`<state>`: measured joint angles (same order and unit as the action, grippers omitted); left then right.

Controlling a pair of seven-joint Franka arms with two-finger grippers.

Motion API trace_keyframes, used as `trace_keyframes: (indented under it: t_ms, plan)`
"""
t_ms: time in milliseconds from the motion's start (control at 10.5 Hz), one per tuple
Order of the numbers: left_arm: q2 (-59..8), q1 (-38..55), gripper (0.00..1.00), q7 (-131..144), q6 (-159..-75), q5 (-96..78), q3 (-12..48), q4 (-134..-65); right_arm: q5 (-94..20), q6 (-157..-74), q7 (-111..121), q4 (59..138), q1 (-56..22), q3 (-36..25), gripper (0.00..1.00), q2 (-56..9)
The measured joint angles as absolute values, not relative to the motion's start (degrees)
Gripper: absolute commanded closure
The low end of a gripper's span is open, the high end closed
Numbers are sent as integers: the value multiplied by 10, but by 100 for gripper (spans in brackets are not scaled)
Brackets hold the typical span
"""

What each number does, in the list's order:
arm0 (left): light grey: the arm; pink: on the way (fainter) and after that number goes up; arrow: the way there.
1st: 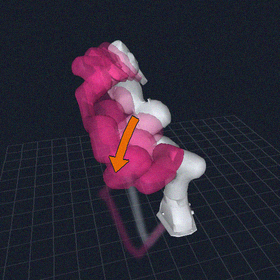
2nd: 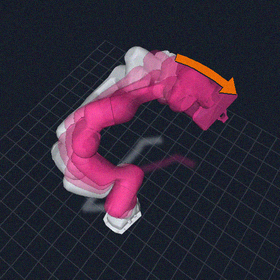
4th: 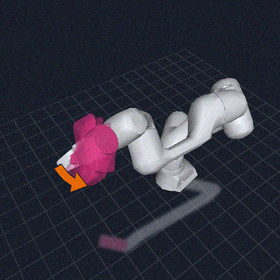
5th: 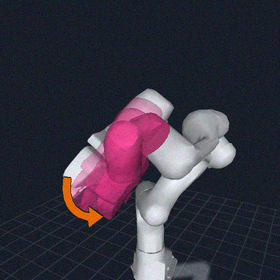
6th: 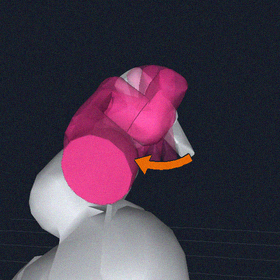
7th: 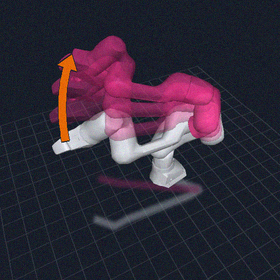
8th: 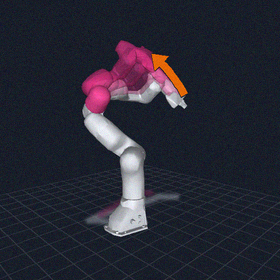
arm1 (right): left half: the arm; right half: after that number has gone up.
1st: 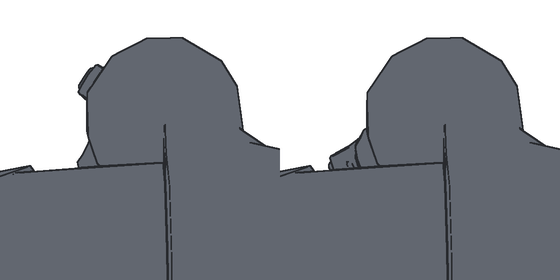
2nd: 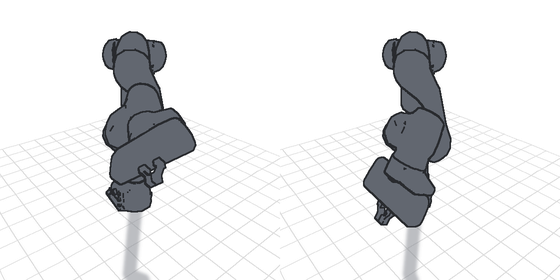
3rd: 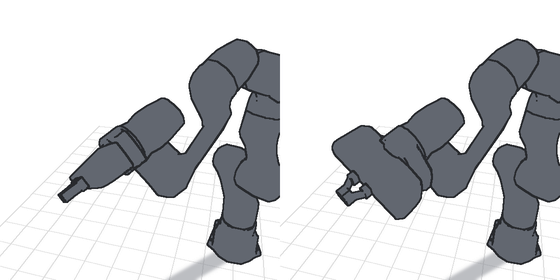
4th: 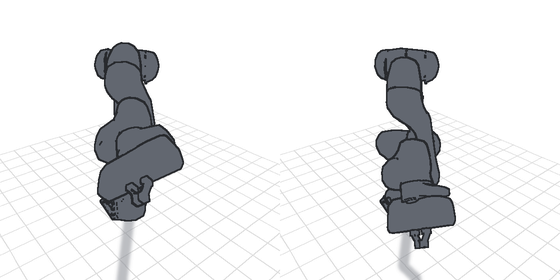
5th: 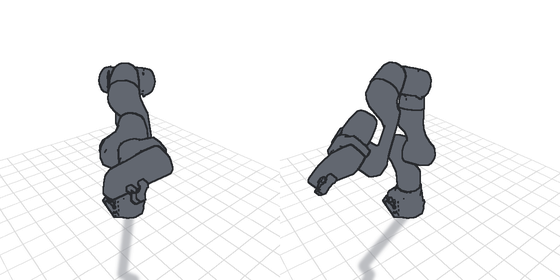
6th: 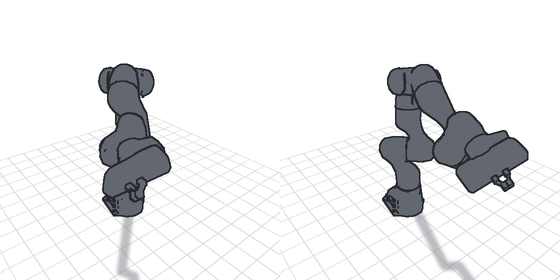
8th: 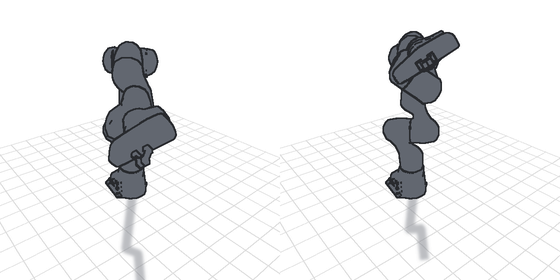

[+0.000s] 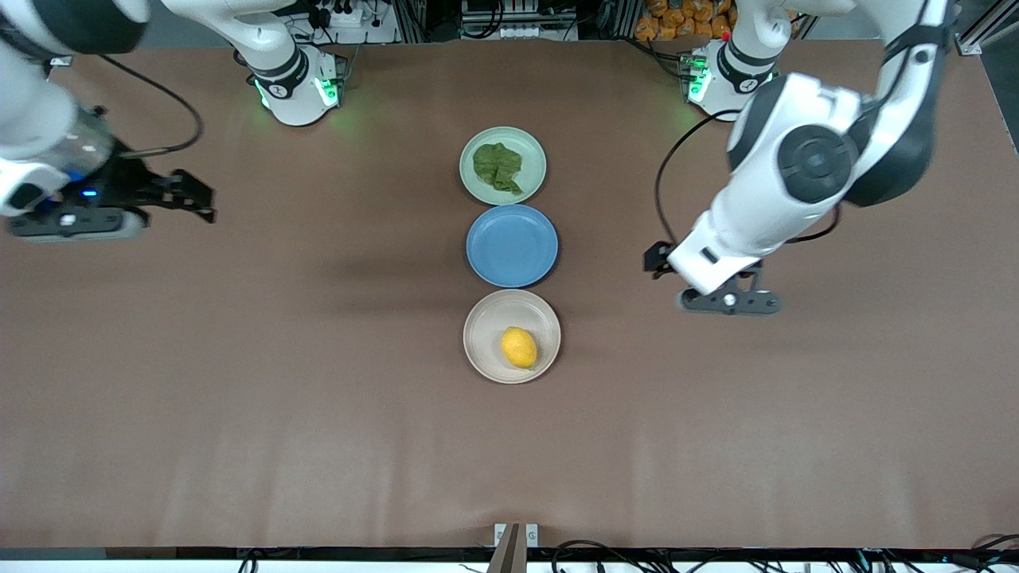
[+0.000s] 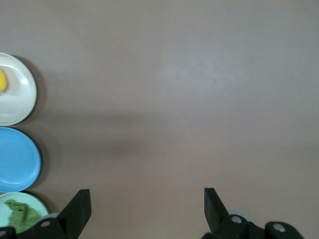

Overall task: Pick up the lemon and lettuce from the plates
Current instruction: 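Move the left gripper toward the lemon while the right gripper approaches the lettuce, then lower the left gripper onto the lemon while the right gripper descends to lettuce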

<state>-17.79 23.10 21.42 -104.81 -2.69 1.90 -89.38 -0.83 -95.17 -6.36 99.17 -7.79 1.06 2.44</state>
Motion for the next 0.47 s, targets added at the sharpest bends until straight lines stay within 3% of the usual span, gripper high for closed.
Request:
trace_keyframes:
  t_ms: [474]
  plan:
    - [-274, 302, 0, 363, -1131, -27, 20, -841, -9, -983, -252, 1006, -83, 145, 0, 24]
